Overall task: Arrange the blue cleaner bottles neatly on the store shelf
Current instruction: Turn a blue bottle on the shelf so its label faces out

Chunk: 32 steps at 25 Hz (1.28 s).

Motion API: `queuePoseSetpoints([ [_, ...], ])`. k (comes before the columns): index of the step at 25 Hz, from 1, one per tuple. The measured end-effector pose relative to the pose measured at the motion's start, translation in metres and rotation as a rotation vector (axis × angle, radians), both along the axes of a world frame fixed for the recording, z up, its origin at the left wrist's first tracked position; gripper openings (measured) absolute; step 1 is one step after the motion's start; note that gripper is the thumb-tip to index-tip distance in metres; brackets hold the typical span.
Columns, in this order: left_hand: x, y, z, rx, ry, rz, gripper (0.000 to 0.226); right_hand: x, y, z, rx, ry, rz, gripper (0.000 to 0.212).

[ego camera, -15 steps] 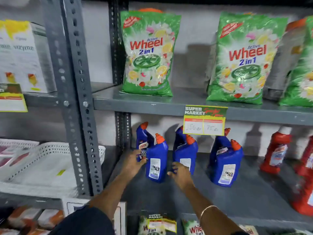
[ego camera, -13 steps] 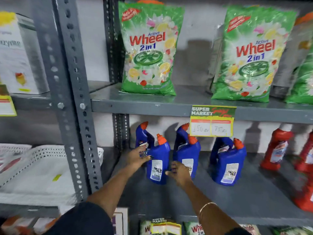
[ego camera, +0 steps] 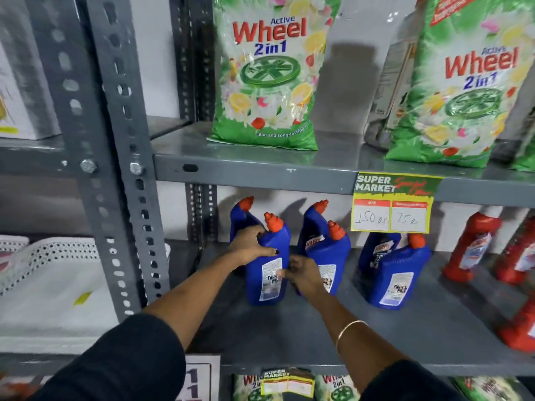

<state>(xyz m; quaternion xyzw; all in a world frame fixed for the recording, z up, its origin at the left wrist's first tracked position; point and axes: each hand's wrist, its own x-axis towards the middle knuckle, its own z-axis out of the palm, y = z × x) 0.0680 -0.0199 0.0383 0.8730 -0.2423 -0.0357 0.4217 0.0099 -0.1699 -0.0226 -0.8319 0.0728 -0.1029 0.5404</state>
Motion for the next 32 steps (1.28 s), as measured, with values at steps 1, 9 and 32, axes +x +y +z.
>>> queuePoseSetpoints([
  [1,-0.001,0.000,0.002,0.006,-0.011,0.064,0.026,-0.002,0.009,0.003,-0.024,-0.006,-0.055,0.021],
  [9,-0.025,-0.017,0.034,0.018,-0.027,0.436,0.061,-0.014,0.079,0.000,-0.070,-0.049,-0.164,0.094],
  [32,-0.032,0.027,-0.026,-0.290,0.118,0.219,0.050,-0.001,0.026,-0.009,-0.050,0.019,0.032,0.052],
])
